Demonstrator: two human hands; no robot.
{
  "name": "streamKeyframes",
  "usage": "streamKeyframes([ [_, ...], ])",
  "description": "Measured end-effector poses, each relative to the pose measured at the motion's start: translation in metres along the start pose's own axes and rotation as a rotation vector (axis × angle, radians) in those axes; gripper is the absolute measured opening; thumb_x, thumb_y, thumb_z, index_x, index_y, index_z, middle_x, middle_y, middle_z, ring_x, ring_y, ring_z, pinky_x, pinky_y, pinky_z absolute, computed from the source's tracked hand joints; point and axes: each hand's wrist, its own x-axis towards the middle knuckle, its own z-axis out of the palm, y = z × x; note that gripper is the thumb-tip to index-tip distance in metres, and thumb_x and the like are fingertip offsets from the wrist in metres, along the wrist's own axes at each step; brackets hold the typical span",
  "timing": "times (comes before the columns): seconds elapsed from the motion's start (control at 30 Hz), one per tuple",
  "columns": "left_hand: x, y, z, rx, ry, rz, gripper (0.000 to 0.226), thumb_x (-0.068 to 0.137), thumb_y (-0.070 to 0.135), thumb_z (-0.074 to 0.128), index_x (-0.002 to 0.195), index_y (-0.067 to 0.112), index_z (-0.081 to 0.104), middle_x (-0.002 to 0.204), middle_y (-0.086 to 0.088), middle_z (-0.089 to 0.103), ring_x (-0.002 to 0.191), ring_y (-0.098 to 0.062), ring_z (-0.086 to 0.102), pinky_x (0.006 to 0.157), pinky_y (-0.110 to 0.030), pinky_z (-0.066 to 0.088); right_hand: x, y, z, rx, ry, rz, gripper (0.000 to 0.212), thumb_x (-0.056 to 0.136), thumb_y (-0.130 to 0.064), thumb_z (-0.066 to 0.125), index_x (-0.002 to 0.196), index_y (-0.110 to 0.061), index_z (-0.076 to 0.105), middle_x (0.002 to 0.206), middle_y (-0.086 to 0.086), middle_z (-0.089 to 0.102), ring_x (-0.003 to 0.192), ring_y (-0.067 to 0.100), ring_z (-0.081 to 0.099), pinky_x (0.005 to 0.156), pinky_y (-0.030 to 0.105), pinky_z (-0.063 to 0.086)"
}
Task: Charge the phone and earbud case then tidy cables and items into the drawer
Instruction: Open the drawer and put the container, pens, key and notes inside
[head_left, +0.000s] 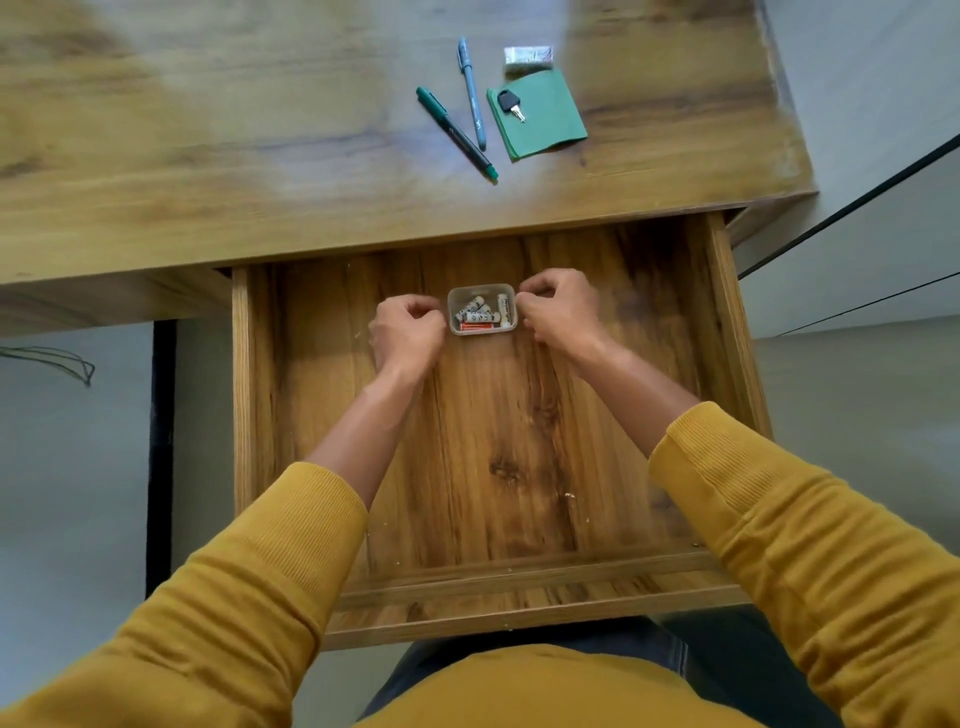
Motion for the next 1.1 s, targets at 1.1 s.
streamKeyframes([
  [1.1,0.120,0.171,0.001,0.092,0.117,0.163,0.028,0.091,0.033,0.084,0.078,0.009,0.078,0.065,-0.003,0.076,0.052,-0.011,0.074,0.058,-0.032,0.066,0.145,-0.167,-0.024,-0.518,0.156,-0.364,0.015,0.087,-0.013,0.071,0.097,-0.016,0.061,0.112,0.013,0.070,0.102,0.029,0.069,0.070,0.030,0.045],
])
